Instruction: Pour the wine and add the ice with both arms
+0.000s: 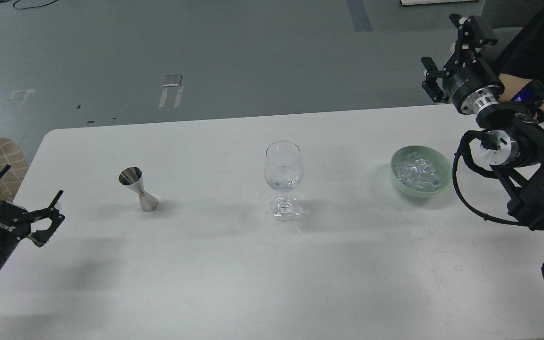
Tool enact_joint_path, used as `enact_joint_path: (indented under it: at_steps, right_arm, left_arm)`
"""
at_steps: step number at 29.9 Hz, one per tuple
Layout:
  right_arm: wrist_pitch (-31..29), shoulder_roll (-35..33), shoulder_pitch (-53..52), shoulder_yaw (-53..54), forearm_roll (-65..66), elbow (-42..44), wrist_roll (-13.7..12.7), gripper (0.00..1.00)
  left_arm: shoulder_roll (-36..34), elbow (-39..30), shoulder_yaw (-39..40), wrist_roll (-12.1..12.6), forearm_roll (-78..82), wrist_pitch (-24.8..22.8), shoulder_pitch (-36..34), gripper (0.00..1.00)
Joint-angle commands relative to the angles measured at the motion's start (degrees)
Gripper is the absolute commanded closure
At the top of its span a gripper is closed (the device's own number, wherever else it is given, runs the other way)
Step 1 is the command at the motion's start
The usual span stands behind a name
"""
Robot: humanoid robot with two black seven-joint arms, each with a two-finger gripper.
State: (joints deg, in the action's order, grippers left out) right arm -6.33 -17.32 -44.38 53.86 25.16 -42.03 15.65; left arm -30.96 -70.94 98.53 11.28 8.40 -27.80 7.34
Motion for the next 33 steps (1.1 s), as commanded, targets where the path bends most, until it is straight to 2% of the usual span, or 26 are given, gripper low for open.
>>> enact_joint_path:
  at_steps: [1, 2, 6, 8, 10, 12, 15, 17, 22, 24, 30, 33]
  right_arm:
    - [0.5, -0.1, -0.1, -0.1, 0.2, 0.0, 0.1, 0.0]
    - [0.8, -0.1, -0.2, -0.1, 0.2, 0.0, 0.2, 0.0]
    - [1.1, -0.4, -0.1, -0.2, 0.6, -0.2, 0.2, 0.0]
    - [1.1, -0.8, -0.1, -0.3, 0.8, -0.3, 0.2, 0.0]
    - [1.1, -0.9, 0.1, -0.5, 0.9, -0.5, 0.3, 0.0]
    - [1.1, -1.0, 1.3, -0.5, 1.0, -1.6, 0.3, 0.0]
    - [1.1, -1.7, 2.4, -0.7, 2.3, -3.2, 0.2, 0.0]
    - [1.1, -2.7, 2.9, -1.6, 4.8, -4.3, 0.2, 0.0]
    - [2.6, -7.3, 4.2, -5.5, 10.7, -7.3, 0.1, 0.0]
    - [4.8, -11.3, 5.0, -7.7, 13.7, -10.3, 0.0, 0.0]
    - [8.4, -23.0, 6.8, -13.2, 24.0, -19.1, 0.1, 0.0]
    - [9.5, -26.3, 7.6, -14.0, 28.8, -21.9, 0.2, 0.0]
  left_arm:
    - [-0.4, 3.3, 0.6, -1.1, 9.1, -0.2, -6.9, 0.02]
    - [-0.6, 3.8, 0.5, -1.3, 11.0, -0.2, -8.4, 0.02]
    - [-1.6, 8.5, -0.2, -5.2, 23.5, -0.2, -17.6, 0.02]
    - [-1.6, 10.9, -0.9, -6.1, 26.4, -0.2, -20.4, 0.02]
    - [-1.2, 15.1, -4.0, -7.3, 29.3, -0.2, -25.6, 0.02]
    - [-1.0, 19.2, -10.3, -10.1, 30.4, -0.2, -32.0, 0.02]
    - [-1.4, 21.8, -16.6, -13.6, 30.4, -0.2, -36.4, 0.02]
    - [-1.4, 22.6, -20.5, -15.1, 30.4, -0.2, -38.9, 0.02]
    - [-0.2, 22.3, -23.9, -15.7, 30.1, -0.2, -39.9, 0.02]
    - [2.5, 22.0, -24.3, -15.6, 30.3, -0.2, -40.1, 0.02]
    - [4.0, 21.9, -24.3, -15.6, 30.3, -0.2, -40.1, 0.02]
    - [4.9, 21.9, -24.3, -15.6, 30.4, -0.2, -40.3, 0.02]
